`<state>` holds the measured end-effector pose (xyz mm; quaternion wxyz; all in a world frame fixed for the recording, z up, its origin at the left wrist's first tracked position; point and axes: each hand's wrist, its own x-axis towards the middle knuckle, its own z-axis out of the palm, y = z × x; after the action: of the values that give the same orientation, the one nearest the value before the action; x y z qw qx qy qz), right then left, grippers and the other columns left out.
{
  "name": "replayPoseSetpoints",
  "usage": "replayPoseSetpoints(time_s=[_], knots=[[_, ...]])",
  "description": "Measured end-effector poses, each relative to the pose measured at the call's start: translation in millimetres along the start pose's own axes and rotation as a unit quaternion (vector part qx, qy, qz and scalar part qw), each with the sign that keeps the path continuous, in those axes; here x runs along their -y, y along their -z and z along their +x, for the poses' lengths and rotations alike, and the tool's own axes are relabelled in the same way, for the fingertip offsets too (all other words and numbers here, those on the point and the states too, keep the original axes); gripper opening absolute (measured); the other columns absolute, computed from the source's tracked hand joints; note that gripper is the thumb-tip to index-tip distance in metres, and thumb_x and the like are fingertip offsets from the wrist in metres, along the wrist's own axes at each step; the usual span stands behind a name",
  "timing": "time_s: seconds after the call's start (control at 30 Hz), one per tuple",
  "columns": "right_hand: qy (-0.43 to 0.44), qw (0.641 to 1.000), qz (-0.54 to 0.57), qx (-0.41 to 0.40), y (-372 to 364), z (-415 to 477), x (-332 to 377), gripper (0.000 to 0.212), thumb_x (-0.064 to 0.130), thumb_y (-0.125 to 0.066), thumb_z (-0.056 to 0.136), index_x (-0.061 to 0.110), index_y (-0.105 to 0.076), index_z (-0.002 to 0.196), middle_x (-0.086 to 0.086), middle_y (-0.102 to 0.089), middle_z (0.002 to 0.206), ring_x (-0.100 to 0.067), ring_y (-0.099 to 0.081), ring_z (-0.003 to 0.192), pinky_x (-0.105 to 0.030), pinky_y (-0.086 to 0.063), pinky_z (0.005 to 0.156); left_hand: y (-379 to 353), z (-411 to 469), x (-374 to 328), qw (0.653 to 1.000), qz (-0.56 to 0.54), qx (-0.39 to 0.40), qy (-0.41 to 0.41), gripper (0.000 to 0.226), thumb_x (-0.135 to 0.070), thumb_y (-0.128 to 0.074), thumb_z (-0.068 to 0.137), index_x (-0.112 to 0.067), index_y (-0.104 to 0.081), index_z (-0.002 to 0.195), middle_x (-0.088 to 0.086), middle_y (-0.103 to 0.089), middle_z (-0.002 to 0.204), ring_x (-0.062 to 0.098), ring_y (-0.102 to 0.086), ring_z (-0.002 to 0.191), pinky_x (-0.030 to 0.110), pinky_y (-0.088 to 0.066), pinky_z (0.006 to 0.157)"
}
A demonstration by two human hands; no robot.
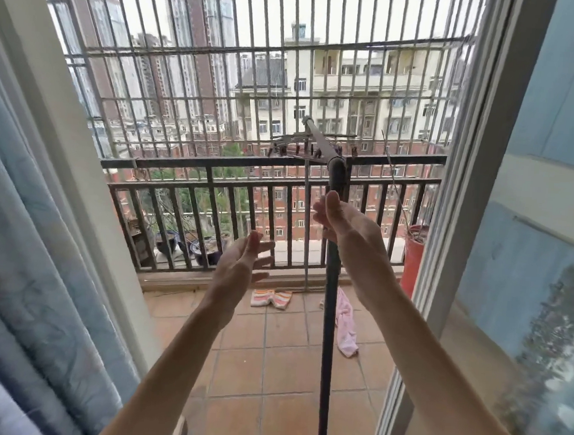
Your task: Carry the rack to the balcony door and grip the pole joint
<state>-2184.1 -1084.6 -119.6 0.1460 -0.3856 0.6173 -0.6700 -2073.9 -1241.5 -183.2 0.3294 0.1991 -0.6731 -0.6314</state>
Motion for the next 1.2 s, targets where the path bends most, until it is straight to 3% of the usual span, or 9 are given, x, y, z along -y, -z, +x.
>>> replayPoseSetpoints(time_s=[0.17,0.33,0.43,0.57,0.67,0.73,0.83,0.97,1.2], knots=[[0.014,1.000,-0.025,-0.002,-16.2,1.2,1.2,0.091,0.068,-0.041,0.077,0.007,-0.046,0.144,-0.011,-0.056,0.143,-0.020,-0.051,0.134,0.000,-0.044,0.087,12.9,9.2,-11.2,0.999,-0.012,0.028,-0.013,0.050,-0.052,-0.042,0.089,-0.020,-0.056,0.124,-0.002,-0.068,0.118,0.017,-0.069,0.102,0.029,-0.058,0.078],[0.001,0.999,-0.029,-0.044,-20.5,-0.7,-5.5,0.074,0.072,-0.033,0.088,0.016,-0.059,0.130,-0.007,-0.064,0.132,-0.019,-0.057,0.127,-0.038,-0.040,0.113,16.8,20.6,-11.1,0.999,-0.010,0.047,-0.016,0.052,-0.049,-0.038,0.094,-0.013,-0.059,0.125,0.006,-0.067,0.122,0.021,-0.067,0.106,0.034,-0.058,0.083],[0.000,0.998,-0.016,-0.065,-16.9,-0.4,-9.1,0.046,0.065,-0.028,0.095,0.035,-0.062,0.105,0.001,-0.066,0.123,-0.015,-0.059,0.121,-0.043,-0.038,0.114,10.0,24.6,-9.2,0.998,-0.013,0.065,-0.015,0.044,-0.046,-0.037,0.097,-0.016,-0.061,0.119,0.007,-0.067,0.121,0.021,-0.068,0.106,0.035,-0.057,0.085],[0.004,0.996,-0.010,-0.092,-1.8,5.1,-14.2,0.046,0.064,-0.027,0.096,0.036,-0.061,0.105,0.004,-0.069,0.118,-0.011,-0.064,0.112,-0.043,-0.044,0.109,-5.2,30.9,-12.3,0.997,-0.022,0.070,-0.023,0.041,-0.046,-0.040,0.093,-0.019,-0.063,0.115,0.005,-0.069,0.116,0.018,-0.069,0.101,0.032,-0.058,0.082],[0.043,0.989,-0.086,-0.108,10.9,9.7,-21.6,0.051,0.064,-0.027,0.096,0.031,-0.063,0.110,0.004,-0.075,0.095,-0.003,-0.067,0.074,-0.025,-0.057,0.079,-17.2,42.7,-18.6,0.996,-0.011,0.076,-0.039,0.034,-0.041,-0.040,0.098,-0.021,-0.064,0.111,0.005,-0.071,0.113,0.018,-0.070,0.100,0.030,-0.058,0.078],[0.056,0.983,-0.137,-0.104,18.0,14.2,-30.5,0.063,0.062,-0.039,0.094,0.016,-0.058,0.132,0.010,-0.073,0.114,0.005,-0.065,0.091,-0.011,-0.054,0.080,-25.1,51.8,-24.8,0.996,-0.002,0.078,-0.049,0.035,-0.040,-0.041,0.098,-0.019,-0.064,0.113,0.005,-0.071,0.112,0.019,-0.070,0.100,0.029,-0.058,0.077],[0.066,0.975,-0.183,-0.110,25.3,21.9,-44.2,0.058,0.045,-0.063,0.090,0.010,-0.055,0.136,-0.005,-0.062,0.136,-0.014,-0.059,0.121,-0.026,-0.047,0.100,-41.2,67.6,-38.3,0.995,0.022,0.076,-0.065,0.033,-0.036,-0.043,0.099,-0.015,-0.064,0.114,0.006,-0.071,0.110,0.019,-0.070,0.098,0.028,-0.058,0.076],[0.112,0.953,-0.251,-0.126,28.0,34.1,-55.1,0.045,0.029,-0.075,0.084,0.012,-0.067,0.125,-0.004,-0.067,0.127,-0.017,-0.060,0.119,-0.030,-0.045,0.102,-61.1,86.7,-53.1,0.989,0.056,0.060,-0.123,0.022,-0.025,-0.052,0.097,-0.012,-0.065,0.109,0.001,-0.073,0.100,0.014,-0.072,0.090,0.029,-0.059,0.074],[0.144,0.931,-0.298,-0.152,33.3,54.2,-65.3,0.045,0.031,-0.087,0.071,0.012,-0.072,0.109,-0.001,-0.075,0.105,-0.018,-0.067,0.099,-0.038,-0.052,0.091,-78.5,93.2,-51.5,0.956,0.178,0.025,-0.234,0.019,-0.016,-0.080,0.074,-0.016,-0.075,0.093,-0.010,-0.075,0.084,0.007,-0.073,0.079,0.025,-0.059,0.072]])
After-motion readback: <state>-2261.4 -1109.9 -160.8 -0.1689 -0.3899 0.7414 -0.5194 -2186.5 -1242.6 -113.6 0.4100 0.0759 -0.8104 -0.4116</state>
